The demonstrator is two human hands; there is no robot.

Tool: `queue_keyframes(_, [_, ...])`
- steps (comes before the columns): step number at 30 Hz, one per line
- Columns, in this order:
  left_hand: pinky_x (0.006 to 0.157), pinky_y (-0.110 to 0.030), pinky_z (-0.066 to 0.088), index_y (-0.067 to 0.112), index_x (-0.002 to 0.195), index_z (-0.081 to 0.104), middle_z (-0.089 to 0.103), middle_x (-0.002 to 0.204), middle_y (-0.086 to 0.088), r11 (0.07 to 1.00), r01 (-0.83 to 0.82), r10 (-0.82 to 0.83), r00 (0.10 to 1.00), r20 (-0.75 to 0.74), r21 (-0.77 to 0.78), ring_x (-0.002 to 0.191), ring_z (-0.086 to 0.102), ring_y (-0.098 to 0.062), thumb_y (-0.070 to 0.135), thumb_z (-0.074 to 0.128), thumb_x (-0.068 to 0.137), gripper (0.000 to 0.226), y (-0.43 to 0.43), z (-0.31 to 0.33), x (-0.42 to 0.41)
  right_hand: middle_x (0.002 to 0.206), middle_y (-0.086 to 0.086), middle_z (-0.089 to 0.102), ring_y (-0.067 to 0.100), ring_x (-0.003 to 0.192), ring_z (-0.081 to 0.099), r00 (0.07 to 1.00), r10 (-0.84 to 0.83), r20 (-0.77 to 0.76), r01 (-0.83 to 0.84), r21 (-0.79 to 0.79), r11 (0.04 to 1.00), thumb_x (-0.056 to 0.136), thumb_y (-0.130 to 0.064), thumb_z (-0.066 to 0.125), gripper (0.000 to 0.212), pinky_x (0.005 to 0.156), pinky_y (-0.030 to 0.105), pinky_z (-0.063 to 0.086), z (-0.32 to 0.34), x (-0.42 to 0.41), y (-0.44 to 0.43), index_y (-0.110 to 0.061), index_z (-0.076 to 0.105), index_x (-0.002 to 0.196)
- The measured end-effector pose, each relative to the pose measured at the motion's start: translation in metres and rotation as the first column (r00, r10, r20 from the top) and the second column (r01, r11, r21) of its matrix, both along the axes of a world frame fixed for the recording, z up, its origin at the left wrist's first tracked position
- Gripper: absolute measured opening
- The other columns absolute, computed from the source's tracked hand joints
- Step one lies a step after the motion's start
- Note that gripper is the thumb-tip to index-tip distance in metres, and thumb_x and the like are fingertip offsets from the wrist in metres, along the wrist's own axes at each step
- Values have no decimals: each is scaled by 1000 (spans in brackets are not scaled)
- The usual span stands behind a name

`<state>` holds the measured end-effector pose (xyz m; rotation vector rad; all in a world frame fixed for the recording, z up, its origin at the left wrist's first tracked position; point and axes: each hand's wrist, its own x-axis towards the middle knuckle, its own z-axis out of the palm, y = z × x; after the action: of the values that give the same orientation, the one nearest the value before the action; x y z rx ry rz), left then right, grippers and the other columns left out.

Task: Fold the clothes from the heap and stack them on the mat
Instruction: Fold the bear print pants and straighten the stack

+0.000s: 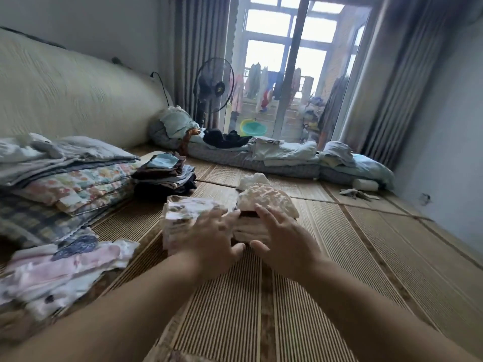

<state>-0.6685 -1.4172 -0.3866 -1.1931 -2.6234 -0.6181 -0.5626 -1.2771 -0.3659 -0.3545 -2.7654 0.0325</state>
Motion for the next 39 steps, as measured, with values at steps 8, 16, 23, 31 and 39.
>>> queue_keyframes(8, [115,-53,13,28,149,23,26,154,0,988,29,-49,991,-126,-152,145,15,-22,58,51,83,78,20,-22,32,160,4,15,24,147,12,993,-63,105,57,61,997,85,-59,53,82,114,52,18,-38,25,19,-34,11,151])
queue_keyframes(16, [115,-52,13,32,149,20,21,156,2,975,26,-51,993,-108,-220,146,10,-21,57,49,85,75,106,-80,-53,160,2,13,23,147,8,986,-64,153,67,-12,998,86,-56,53,78,115,54,11,-105,-47,116,-38,11,149])
queue_keyframes(23, [115,-37,21,33,149,24,24,152,5,955,107,-97,994,50,-277,141,19,-16,54,46,86,70,170,-107,-99,161,-1,4,19,148,0,942,-18,336,38,-53,998,91,-53,45,73,113,46,-4,-122,-92,189,-40,3,149])
queue_keyframes(31, [115,-37,21,35,148,26,26,153,7,900,127,12,949,316,-416,141,20,-13,52,50,87,68,203,20,-84,161,-1,7,16,147,10,889,10,459,138,-287,948,90,-52,50,73,116,54,10,12,-58,218,-39,8,149])
queue_keyframes(39, [113,-39,30,32,147,30,33,149,6,919,35,192,831,521,-393,139,28,-15,53,54,85,70,217,147,-46,150,-10,35,9,134,36,925,51,378,206,-609,766,83,-61,55,75,110,43,36,161,-42,270,-36,25,147])
